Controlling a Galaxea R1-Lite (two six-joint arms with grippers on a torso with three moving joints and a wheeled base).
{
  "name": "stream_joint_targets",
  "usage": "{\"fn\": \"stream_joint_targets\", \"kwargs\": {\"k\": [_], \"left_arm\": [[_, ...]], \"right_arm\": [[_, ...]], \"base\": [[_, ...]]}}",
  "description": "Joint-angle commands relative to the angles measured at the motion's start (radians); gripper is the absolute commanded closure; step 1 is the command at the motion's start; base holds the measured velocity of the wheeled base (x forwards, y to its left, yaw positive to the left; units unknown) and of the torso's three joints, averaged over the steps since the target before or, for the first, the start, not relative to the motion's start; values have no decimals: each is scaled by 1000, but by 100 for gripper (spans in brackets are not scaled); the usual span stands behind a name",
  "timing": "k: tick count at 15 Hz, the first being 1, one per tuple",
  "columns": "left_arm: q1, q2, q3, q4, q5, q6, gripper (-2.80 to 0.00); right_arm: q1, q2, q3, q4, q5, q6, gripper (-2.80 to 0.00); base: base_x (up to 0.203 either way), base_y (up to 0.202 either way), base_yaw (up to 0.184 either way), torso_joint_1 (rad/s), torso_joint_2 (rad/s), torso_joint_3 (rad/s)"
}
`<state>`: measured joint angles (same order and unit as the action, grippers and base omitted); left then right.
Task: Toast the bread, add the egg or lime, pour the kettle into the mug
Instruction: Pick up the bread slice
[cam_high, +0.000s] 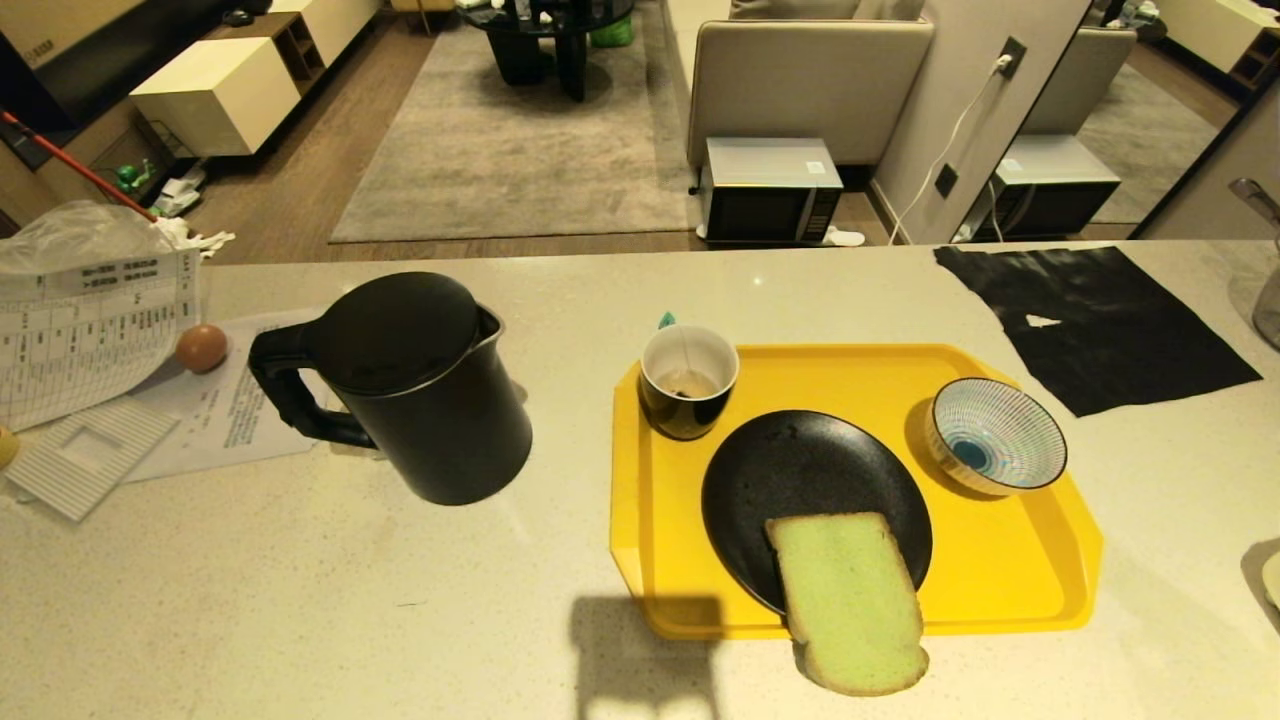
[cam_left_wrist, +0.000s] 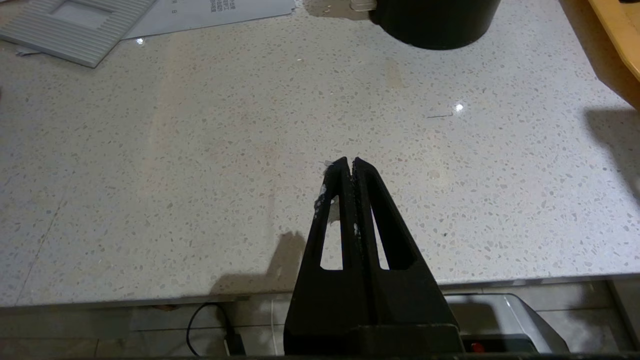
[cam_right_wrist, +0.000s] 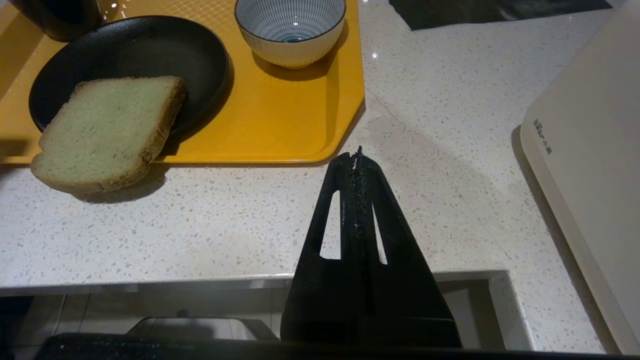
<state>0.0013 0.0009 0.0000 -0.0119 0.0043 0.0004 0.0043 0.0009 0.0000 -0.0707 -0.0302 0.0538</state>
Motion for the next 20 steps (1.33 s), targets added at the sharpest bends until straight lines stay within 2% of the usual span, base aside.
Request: {"fn": "stream_joint_targets", "kwargs": {"k": [1,9,14,20], "left_arm": [[2,1,0,0,-1,0,0],[1,1,0,0,0,0,0],[1,1,0,0,-1,0,0],[0,1,0,0,0,0,0]], "right_arm": [[0,1,26,-1,0,1,0],[0,1,21,10,0,-5,0],[2,145,-6,59,16,-38,0],[2,429,-331,224,28,-53,0]], "base": [[0,0,0,0,0,0],[0,0,0,0,0,0],[0,0,0,0,0,0],[0,0,0,0,0,0]]}}
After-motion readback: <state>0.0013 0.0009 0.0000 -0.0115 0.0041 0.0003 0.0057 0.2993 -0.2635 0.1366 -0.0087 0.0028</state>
